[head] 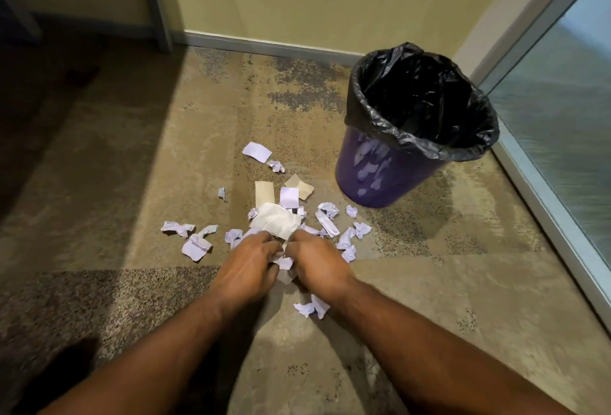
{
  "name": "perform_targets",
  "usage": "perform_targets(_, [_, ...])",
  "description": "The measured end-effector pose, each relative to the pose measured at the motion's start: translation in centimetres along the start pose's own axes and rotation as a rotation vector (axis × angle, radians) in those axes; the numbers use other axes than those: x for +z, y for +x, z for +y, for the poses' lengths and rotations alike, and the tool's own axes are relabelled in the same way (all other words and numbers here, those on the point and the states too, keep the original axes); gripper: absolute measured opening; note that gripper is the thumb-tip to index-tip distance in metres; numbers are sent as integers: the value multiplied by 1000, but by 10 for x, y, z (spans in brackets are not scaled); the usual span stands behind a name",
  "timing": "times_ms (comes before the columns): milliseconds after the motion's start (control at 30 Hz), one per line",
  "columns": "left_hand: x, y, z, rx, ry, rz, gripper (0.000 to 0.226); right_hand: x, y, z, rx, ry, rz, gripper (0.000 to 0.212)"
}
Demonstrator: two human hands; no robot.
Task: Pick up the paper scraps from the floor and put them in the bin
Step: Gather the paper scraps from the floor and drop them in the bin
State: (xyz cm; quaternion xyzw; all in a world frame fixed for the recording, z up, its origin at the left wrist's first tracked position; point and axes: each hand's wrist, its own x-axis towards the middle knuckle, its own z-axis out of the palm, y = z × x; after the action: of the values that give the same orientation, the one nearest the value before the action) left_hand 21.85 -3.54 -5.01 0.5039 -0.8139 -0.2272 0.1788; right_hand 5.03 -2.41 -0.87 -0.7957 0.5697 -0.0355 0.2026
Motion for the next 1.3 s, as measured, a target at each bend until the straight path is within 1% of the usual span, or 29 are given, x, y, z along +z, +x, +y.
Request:
perform_targets(67, [-22,17,13,34,-22,88,24,-36,7,-1,-46,-47,63,18])
perform_targets(167, [-62,40,40,70,-49,254,17,-92,12,-4,-116,-135,208,14])
perform_targets(300, [-112,86,91,82,1,368,29,-173,6,-2,-169,-240,393,11])
perform_targets(333, [-122,99,107,105,6,391,29,-193,3,4,-167,-269,432,13])
perform_targets(400, [-140,127,144,169,1,432,27,-230,-2,20,-132,-294,507,20])
perform_targets(500, [-149,171,194,194,-33,464,23,-269,-12,53,-28,-286,641,15])
perform_targets(567, [-144,198,221,213,-47,449,22,-279,-15,75,57,-244,702,14])
perform_targets(667, [-129,230,246,233,-47,355,24,-281,-15,107,198,-175,754,6])
perform_targets(733, [-117,246,253,223,-42,298,34,-277,-12,127,260,-134,736,12])
perform_targets(767, [-112,253,253,207,-16,291,43,-274,-10,136,277,-97,687,22])
perform_targets(800, [-107,258,252,180,15,285,56,-271,-8,143,299,-61,610,36])
perform_targets(867, [-104,264,245,112,37,238,87,-264,-6,152,367,-6,458,64])
perform_targets(900, [-104,266,240,95,29,210,99,-261,-5,153,385,9,435,72])
perform_targets(933, [-104,266,235,88,19,188,105,-257,-4,151,380,10,453,75])
perform_targets(1000, [-105,262,224,108,-24,200,105,-248,-3,140,284,-56,585,72])
perform_targets(1033, [-106,257,217,124,-56,232,99,-242,-2,132,199,-93,665,67])
perform_targets(1100, [-107,242,200,128,-129,329,81,-225,-2,113,-2,-114,798,52])
perform_targets(1167, [-109,222,175,75,-147,420,68,-198,0,96,-161,-118,840,40])
perform_targets(1200, [-109,210,159,26,-129,433,66,-181,3,90,-215,-130,819,37])
perform_targets(1233, [-109,198,138,-37,-99,421,64,-163,7,86,-248,-144,760,36])
perform_targets(1267, [-107,184,115,-116,-65,386,64,-144,12,83,-246,-152,651,35])
perform_targets(1300, [-105,169,91,-198,-33,337,65,-125,17,84,-204,-151,507,36])
